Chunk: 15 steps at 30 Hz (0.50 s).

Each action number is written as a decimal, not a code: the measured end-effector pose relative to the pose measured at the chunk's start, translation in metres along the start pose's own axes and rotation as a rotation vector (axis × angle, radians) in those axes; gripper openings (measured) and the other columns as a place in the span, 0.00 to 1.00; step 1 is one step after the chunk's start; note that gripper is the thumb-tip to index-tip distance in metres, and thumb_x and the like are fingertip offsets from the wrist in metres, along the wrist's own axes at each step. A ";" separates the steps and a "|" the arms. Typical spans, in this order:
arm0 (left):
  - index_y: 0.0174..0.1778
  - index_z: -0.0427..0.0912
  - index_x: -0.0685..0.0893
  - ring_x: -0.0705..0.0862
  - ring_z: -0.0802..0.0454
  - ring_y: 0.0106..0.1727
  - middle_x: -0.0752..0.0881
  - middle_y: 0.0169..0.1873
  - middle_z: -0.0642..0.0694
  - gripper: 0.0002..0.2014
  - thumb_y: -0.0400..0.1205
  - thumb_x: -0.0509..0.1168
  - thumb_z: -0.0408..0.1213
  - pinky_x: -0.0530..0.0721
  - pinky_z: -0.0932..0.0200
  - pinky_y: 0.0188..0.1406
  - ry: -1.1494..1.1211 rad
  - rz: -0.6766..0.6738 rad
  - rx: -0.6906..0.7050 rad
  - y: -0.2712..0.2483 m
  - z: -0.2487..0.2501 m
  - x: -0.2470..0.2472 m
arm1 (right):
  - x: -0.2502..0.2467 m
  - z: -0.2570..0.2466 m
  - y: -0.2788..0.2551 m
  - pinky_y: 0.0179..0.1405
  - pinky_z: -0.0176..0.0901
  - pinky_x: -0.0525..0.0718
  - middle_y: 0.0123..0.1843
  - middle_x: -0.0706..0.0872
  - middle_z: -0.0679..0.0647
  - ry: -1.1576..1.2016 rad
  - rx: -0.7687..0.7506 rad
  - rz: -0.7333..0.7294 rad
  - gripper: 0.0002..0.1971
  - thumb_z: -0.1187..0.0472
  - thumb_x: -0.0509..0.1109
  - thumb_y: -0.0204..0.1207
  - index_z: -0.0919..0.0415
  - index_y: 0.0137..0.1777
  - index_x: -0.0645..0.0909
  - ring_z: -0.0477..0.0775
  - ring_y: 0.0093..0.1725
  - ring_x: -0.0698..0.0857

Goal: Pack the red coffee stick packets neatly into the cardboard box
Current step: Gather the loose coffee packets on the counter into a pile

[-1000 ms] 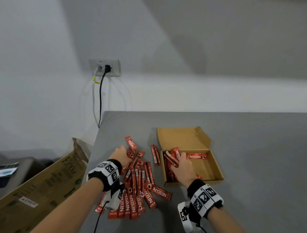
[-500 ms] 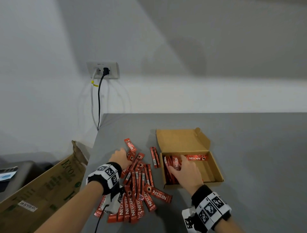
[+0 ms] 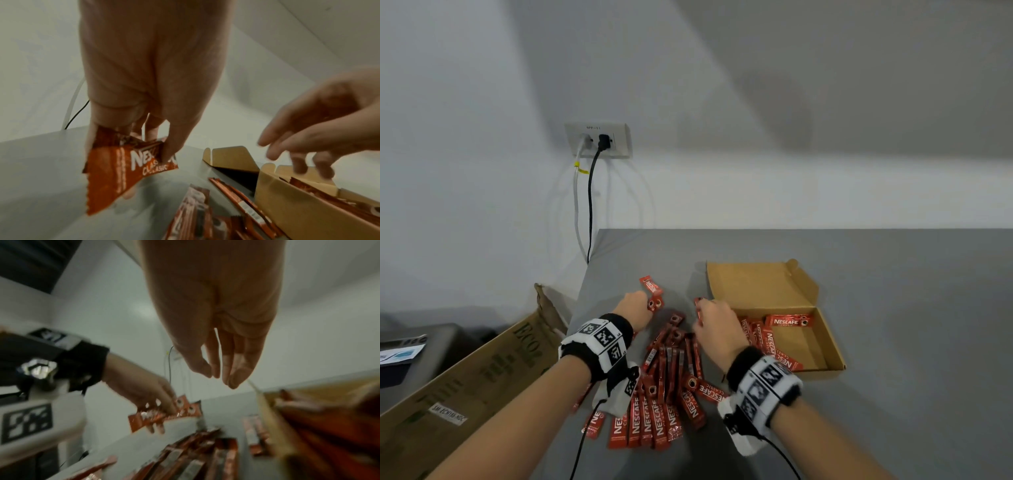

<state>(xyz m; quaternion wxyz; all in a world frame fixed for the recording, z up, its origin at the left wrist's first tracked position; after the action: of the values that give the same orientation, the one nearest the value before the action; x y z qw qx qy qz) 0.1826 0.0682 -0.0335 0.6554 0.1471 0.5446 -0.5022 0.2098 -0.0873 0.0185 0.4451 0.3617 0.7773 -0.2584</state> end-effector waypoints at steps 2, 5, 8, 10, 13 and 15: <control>0.62 0.27 0.75 0.81 0.36 0.62 0.80 0.61 0.30 0.13 0.85 0.56 0.31 0.78 0.53 0.58 0.001 0.005 -0.005 0.000 0.002 -0.007 | 0.013 -0.009 0.012 0.58 0.47 0.82 0.60 0.82 0.65 -0.060 0.057 -0.085 0.09 0.71 0.59 0.81 0.71 0.57 0.77 0.62 0.59 0.82; 0.59 0.28 0.77 0.82 0.39 0.59 0.82 0.59 0.33 0.13 0.86 0.56 0.34 0.78 0.57 0.54 0.014 -0.026 0.053 -0.001 0.012 -0.008 | 0.023 -0.014 0.023 0.60 0.50 0.80 0.63 0.82 0.67 -0.154 0.104 -0.181 0.12 0.74 0.60 0.78 0.73 0.60 0.78 0.64 0.64 0.81; 0.51 0.30 0.80 0.81 0.43 0.50 0.82 0.47 0.38 0.13 0.86 0.55 0.37 0.77 0.62 0.43 0.007 -0.107 0.135 -0.006 0.028 0.003 | 0.031 -0.013 0.028 0.64 0.48 0.78 0.64 0.80 0.66 -0.231 0.110 -0.219 0.13 0.71 0.60 0.80 0.71 0.63 0.76 0.62 0.65 0.80; 0.46 0.34 0.78 0.82 0.43 0.49 0.82 0.43 0.40 0.12 0.87 0.54 0.38 0.78 0.63 0.40 -0.048 -0.073 0.128 -0.002 0.026 0.002 | 0.035 -0.007 0.030 0.64 0.47 0.76 0.66 0.77 0.67 -0.236 0.144 -0.218 0.14 0.70 0.59 0.81 0.72 0.65 0.74 0.63 0.65 0.79; 0.61 0.32 0.72 0.83 0.38 0.56 0.83 0.55 0.36 0.14 0.87 0.52 0.39 0.79 0.52 0.54 -0.056 0.060 0.054 0.010 0.015 -0.013 | 0.039 -0.002 0.031 0.60 0.48 0.78 0.68 0.71 0.68 -0.181 0.172 -0.213 0.16 0.74 0.61 0.78 0.70 0.66 0.73 0.66 0.63 0.80; 0.66 0.31 0.67 0.82 0.36 0.58 0.80 0.59 0.33 0.16 0.86 0.52 0.36 0.79 0.48 0.57 -0.057 0.085 0.051 0.018 0.016 -0.015 | 0.038 0.003 0.033 0.60 0.47 0.79 0.68 0.69 0.68 -0.164 0.189 -0.189 0.16 0.74 0.62 0.78 0.70 0.66 0.72 0.66 0.61 0.81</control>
<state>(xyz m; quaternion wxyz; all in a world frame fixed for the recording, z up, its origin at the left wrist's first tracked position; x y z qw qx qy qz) 0.2077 0.0716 -0.0208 0.6875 0.1723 0.5060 -0.4915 0.2243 -0.0565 -0.0190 0.4451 0.3049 0.7411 -0.3997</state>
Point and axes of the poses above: each hand's wrist, its own y-axis towards the middle knuckle, its own x-axis out of the palm, z = x × y, the point moved 10 cm from there along y, towards the middle knuckle
